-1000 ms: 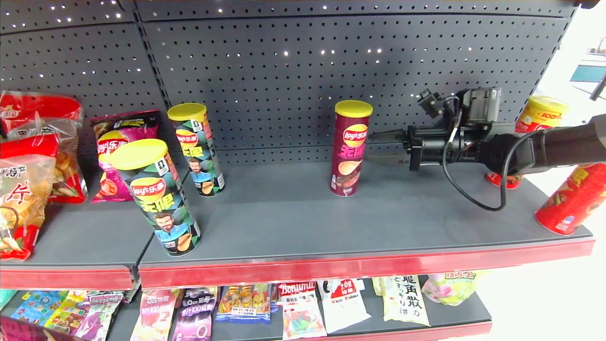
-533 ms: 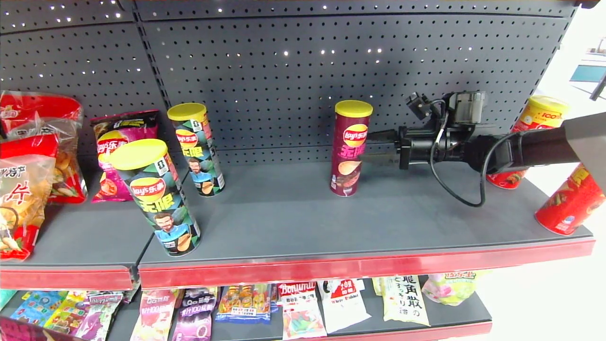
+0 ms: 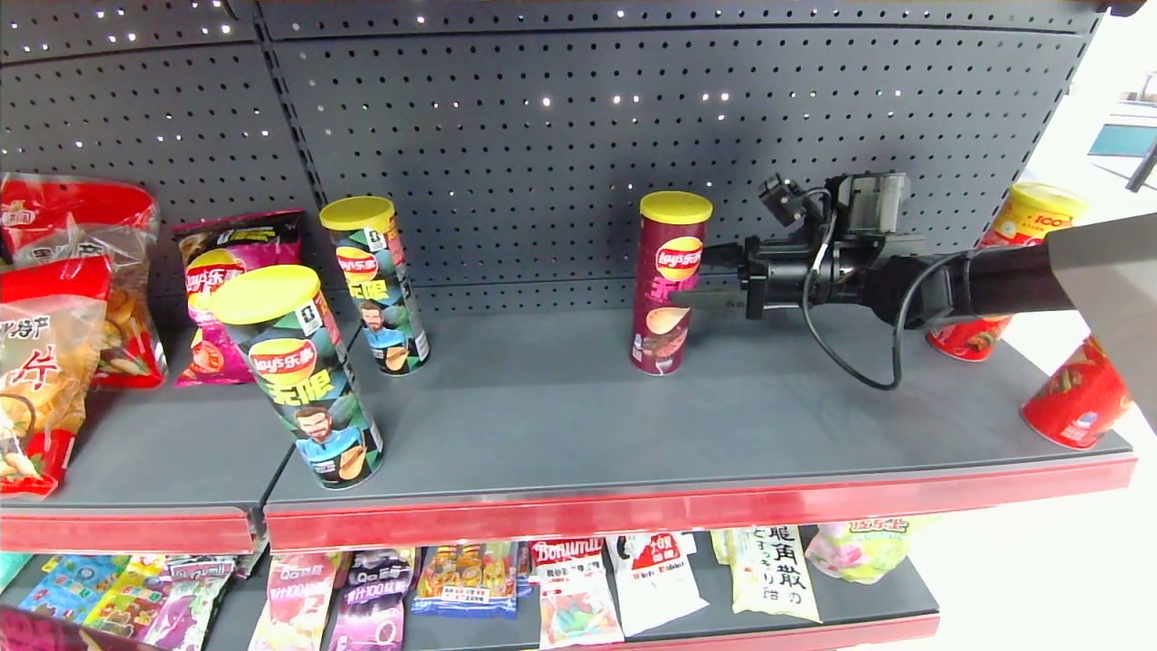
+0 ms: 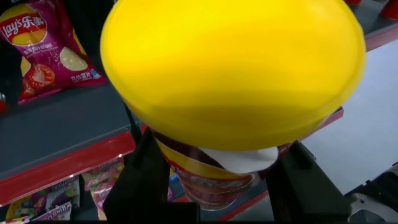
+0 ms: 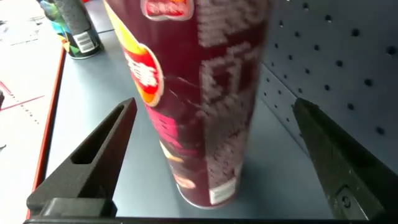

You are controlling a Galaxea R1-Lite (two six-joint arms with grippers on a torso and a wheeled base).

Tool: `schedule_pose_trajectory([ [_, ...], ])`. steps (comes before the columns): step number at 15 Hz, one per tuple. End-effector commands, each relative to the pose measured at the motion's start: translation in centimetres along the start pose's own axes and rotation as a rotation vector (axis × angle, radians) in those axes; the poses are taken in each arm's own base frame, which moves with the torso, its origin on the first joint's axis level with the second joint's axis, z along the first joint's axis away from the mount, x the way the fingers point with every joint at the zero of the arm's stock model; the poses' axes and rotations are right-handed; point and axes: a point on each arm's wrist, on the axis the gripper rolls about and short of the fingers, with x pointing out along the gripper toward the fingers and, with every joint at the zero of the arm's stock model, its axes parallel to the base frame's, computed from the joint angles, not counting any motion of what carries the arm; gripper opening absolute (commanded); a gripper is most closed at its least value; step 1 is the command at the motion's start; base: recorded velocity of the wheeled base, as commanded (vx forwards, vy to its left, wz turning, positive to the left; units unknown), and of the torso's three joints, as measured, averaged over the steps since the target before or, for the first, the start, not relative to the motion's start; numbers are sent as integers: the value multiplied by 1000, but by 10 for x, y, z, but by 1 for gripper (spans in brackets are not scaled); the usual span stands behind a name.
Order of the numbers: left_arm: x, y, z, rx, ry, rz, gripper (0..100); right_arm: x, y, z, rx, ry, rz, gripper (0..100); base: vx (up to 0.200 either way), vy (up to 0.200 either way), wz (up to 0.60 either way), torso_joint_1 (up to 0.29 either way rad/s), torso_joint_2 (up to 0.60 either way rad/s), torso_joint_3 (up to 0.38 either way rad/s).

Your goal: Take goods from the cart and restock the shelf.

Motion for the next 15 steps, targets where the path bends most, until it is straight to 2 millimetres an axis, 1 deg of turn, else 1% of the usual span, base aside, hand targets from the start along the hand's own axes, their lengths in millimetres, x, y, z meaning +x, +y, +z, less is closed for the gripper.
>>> schedule_pose_trajectory([
  [1, 0, 0, 0, 0, -1, 2, 0, 7, 5, 4, -7, -4, 19, 100, 0, 0, 0, 0, 0, 0],
  [4, -3, -1, 0, 5, -14, 4, 0, 17, 10, 4, -8, -4, 42, 100, 0, 0, 0, 0, 0, 0],
  [7, -5, -1, -1, 8, -23, 11, 0, 19, 10, 2, -5, -2, 44, 100, 0, 0, 0, 0, 0, 0],
  [8, -5, -1, -1, 8, -23, 11, 0, 20, 8, 0, -10, -3, 42, 0, 0, 0, 0, 0, 0, 0],
  [12, -5, -1, -1, 8, -23, 11, 0, 20, 8, 3, -14, -1, 25, 0, 0, 0, 0, 0, 0, 0],
  [13, -4, -1, 0, 8, -22, 12, 0, 21, 9, 2, -13, 4, 17, 0, 0, 0, 0, 0, 0, 0],
  [15, -5, -1, -1, 8, -22, 12, 0, 21, 14, 8, -22, 2, 12, 0, 0, 0, 0, 0, 0, 0],
])
